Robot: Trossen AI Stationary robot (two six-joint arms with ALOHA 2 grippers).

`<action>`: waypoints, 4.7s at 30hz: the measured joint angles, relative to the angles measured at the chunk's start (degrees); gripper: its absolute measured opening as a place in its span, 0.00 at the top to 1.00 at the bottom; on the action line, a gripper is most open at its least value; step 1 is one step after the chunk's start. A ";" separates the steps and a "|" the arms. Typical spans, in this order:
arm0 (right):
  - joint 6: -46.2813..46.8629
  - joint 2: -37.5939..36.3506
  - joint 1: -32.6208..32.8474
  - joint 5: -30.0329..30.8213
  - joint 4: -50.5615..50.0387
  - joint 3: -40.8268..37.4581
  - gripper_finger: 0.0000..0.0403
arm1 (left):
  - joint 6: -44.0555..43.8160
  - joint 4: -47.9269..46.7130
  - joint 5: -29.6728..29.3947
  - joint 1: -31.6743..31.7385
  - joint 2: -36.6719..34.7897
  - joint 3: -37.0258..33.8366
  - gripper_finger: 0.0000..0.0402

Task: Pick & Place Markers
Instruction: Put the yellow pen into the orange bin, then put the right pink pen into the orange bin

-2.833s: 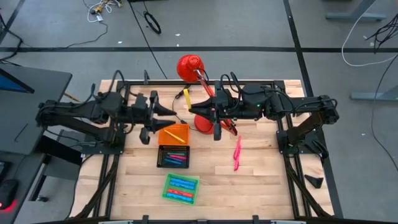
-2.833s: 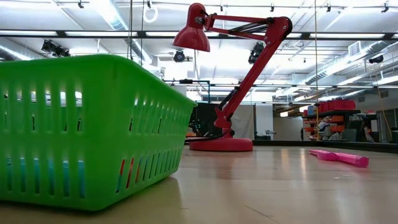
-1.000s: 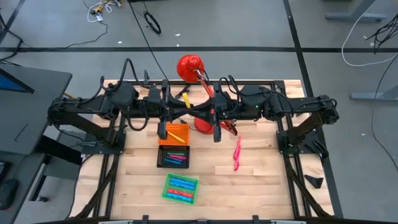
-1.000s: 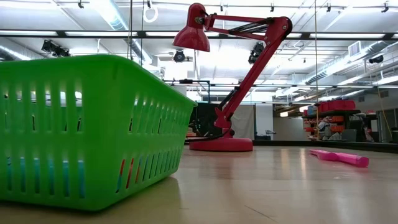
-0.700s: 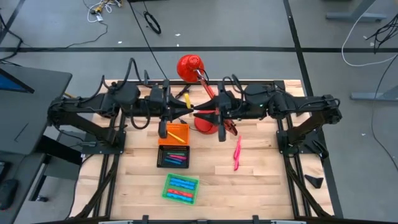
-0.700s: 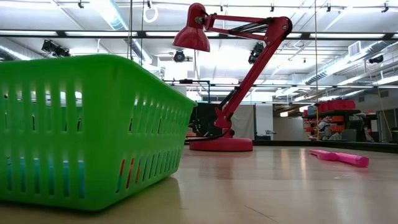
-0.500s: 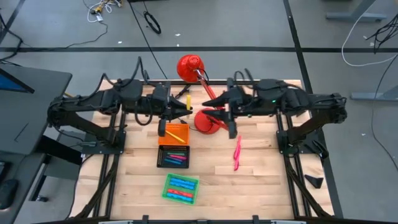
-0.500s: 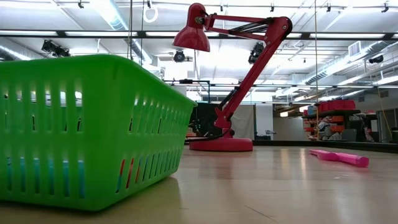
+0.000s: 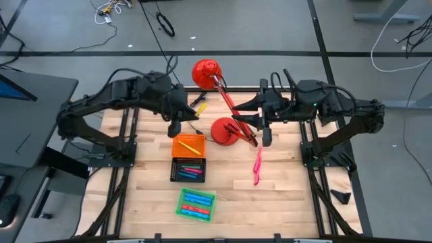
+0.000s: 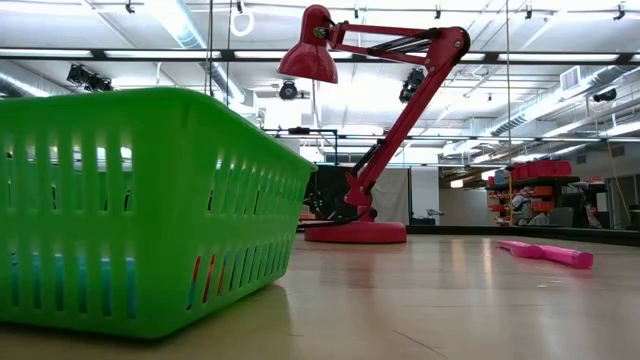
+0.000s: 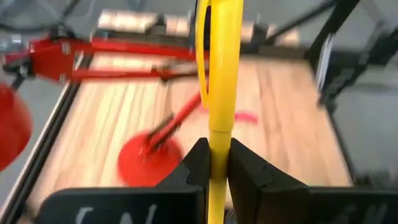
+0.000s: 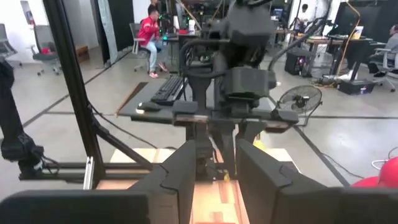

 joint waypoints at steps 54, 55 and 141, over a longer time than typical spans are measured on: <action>-1.17 0.07 -0.26 0.02 -3.39 0.00 0.71 | 17.19 -8.10 -9.82 -0.61 20.76 -22.77 0.91; -1.17 0.07 -0.26 0.02 -3.43 0.00 0.71 | 17.05 -7.48 -9.33 -0.61 20.76 -23.91 0.91; -11.95 -0.06 1.38 -15.66 -31.70 0.02 0.36 | -13.26 53.91 -17.50 -16.11 -10.32 -27.94 0.54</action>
